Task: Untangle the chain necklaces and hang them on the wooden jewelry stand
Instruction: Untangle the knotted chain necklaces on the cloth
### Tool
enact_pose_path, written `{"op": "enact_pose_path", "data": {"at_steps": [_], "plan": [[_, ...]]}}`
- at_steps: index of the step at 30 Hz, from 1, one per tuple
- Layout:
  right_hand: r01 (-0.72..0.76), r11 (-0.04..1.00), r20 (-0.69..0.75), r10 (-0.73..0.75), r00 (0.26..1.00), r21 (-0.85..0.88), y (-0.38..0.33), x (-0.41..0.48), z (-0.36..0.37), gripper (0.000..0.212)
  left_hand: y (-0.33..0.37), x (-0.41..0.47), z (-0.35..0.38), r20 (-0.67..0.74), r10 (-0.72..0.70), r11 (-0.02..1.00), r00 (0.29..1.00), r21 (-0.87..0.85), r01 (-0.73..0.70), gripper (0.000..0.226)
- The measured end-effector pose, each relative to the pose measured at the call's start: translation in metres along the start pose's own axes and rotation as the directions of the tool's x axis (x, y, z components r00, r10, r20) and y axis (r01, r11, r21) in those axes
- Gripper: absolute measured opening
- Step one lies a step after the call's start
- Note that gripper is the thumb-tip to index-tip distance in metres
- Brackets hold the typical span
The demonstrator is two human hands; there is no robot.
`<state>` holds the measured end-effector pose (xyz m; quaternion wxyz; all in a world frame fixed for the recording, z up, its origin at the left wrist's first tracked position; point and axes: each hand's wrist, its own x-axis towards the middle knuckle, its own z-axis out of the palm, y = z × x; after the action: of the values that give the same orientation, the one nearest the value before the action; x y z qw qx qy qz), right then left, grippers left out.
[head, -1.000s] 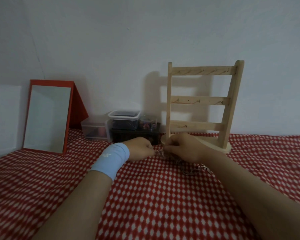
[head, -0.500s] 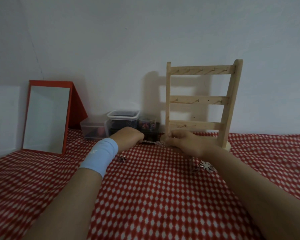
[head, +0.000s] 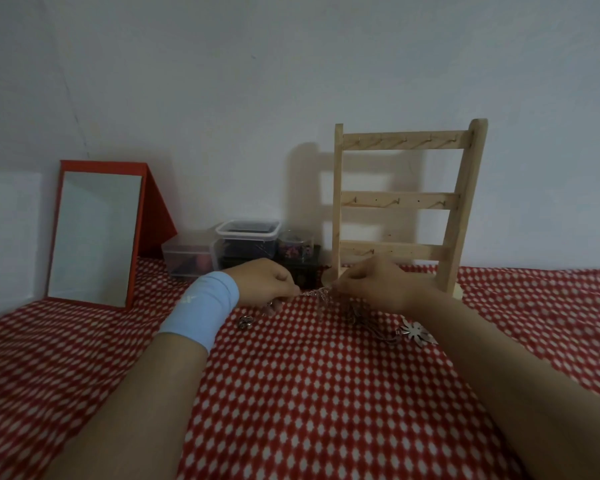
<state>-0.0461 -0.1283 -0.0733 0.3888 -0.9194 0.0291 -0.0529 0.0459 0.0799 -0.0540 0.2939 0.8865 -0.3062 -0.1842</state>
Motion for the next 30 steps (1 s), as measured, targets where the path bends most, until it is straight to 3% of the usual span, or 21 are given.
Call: {"op": "enact_pose_path", "data": {"at_steps": [3,6,9,13,17,21,26,30], "plan": [[0.006,0.971,-0.08,0.014,0.997,0.24,0.001,-0.001,0.002,0.027,0.0,0.003,0.006,-0.075,-0.002,0.992,0.997,-0.128,-0.008,0.026],[-0.024,0.908,-0.051,0.05,0.997,0.419,-0.004,-0.004,0.004,0.032,0.0,0.006,0.01,-0.124,-0.045,0.956,0.991,-0.294,0.007,0.025],[-0.025,0.946,-0.046,0.042,0.998,0.324,-0.006,-0.001,0.007,0.032,0.007,0.005,0.011,-0.117,-0.054,0.91,0.992,-0.415,0.001,0.025],[0.002,0.978,-0.012,0.001,1.0,0.211,-0.01,-0.002,0.002,0.032,0.019,0.001,0.009,-0.133,-0.001,0.896,0.991,-0.439,-0.058,0.024],[0.067,0.987,0.108,-0.083,0.991,0.148,-0.009,-0.004,-0.002,0.013,0.023,0.0,0.005,-0.082,0.03,0.932,0.996,-0.358,-0.058,0.028],[0.04,0.972,0.084,-0.061,0.995,0.234,-0.004,-0.005,-0.007,0.013,0.019,-0.002,0.001,-0.01,0.01,0.996,1.0,-0.086,-0.011,0.032],[0.003,0.977,0.056,-0.016,0.998,0.214,0.002,0.0,0.0,0.016,0.013,0.002,0.008,0.049,0.003,0.975,0.999,-0.223,0.008,0.028],[0.049,0.989,0.01,-0.051,0.999,0.138,0.001,0.001,0.009,0.012,0.013,0.005,0.019,0.017,0.072,0.996,0.997,-0.056,-0.071,0.022]]}}
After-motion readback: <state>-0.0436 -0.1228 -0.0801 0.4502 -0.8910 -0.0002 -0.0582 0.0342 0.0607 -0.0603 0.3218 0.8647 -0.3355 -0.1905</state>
